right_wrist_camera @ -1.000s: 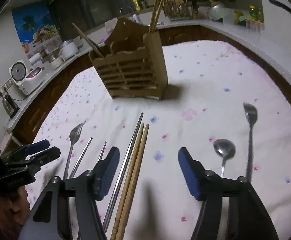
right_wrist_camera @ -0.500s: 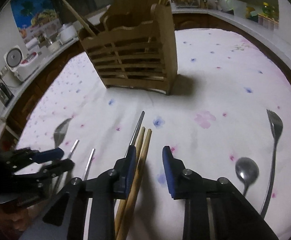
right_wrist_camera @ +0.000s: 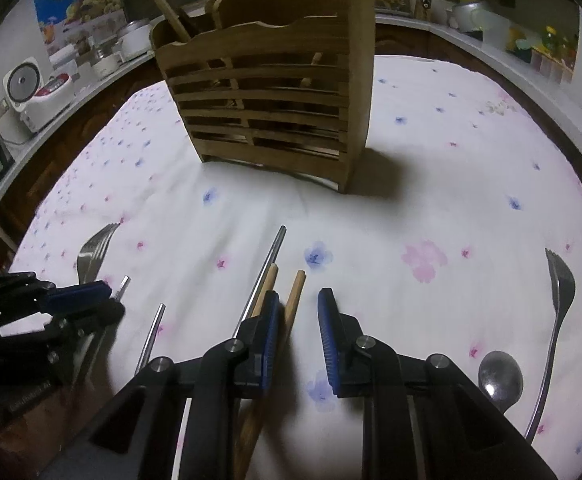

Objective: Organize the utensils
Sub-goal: 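Close the right tool on a wooden chopstick while the left tool closes on a metal chopstick, then lift both held chopsticks upright and carry them toward the wooden holder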

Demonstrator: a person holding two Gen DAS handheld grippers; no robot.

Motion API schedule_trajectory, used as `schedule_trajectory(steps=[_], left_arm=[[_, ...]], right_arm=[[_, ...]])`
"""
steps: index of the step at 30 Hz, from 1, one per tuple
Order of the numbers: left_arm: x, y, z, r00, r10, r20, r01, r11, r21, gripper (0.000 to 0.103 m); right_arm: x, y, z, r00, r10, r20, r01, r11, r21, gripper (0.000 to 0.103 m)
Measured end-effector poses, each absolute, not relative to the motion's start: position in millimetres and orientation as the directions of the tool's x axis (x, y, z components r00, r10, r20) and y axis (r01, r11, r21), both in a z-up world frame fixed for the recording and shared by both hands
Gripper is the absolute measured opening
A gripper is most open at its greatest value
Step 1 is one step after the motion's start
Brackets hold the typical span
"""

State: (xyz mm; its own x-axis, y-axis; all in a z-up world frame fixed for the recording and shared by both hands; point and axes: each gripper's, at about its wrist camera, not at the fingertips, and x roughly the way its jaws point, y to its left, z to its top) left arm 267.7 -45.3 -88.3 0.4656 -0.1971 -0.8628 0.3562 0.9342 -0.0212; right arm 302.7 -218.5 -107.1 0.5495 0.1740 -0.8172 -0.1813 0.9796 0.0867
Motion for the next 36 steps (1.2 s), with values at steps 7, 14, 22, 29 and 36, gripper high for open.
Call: schedule_trajectory(steps=[7, 14, 22, 29, 36], left_arm=[[266.9, -38.0, -87.4, 0.461, -0.240, -0.855, 0.345, 0.935, -0.076, 0.003], [258.3, -24.8, -76.2, 0.472, -0.295, -0.830, 0.317, 0.936, -0.153, 0.003], [246.6, -18.5, -51.9, 0.500, -0.356, -0.789, 0.309, 0.925, -0.222, 0.003], [230.9, -16.7, -23.3, 0.549, -0.387, -0.741, 0.322, 0.916, -0.240, 0.003], [221.3, -10.2, 6.4, 0.606, -0.413, -0.680, 0.318, 0.909, -0.269, 0.003]], right_arm=[[304.7, -221.5, -106.6, 0.552, 0.181, -0.814, -0.175, 0.980, 0.099, 0.008], [293.7, -235.7, -91.1, 0.566, 0.267, -0.780, -0.162, 0.964, 0.212, 0.005], [276.9, -239.5, -65.9, 0.602, 0.293, -0.743, -0.180, 0.956, 0.231, 0.005], [259.9, -244.6, -41.8, 0.643, 0.306, -0.702, -0.189, 0.952, 0.242, 0.005], [243.9, -249.6, -6.5, 0.702, 0.311, -0.641, -0.206, 0.950, 0.236, 0.005]])
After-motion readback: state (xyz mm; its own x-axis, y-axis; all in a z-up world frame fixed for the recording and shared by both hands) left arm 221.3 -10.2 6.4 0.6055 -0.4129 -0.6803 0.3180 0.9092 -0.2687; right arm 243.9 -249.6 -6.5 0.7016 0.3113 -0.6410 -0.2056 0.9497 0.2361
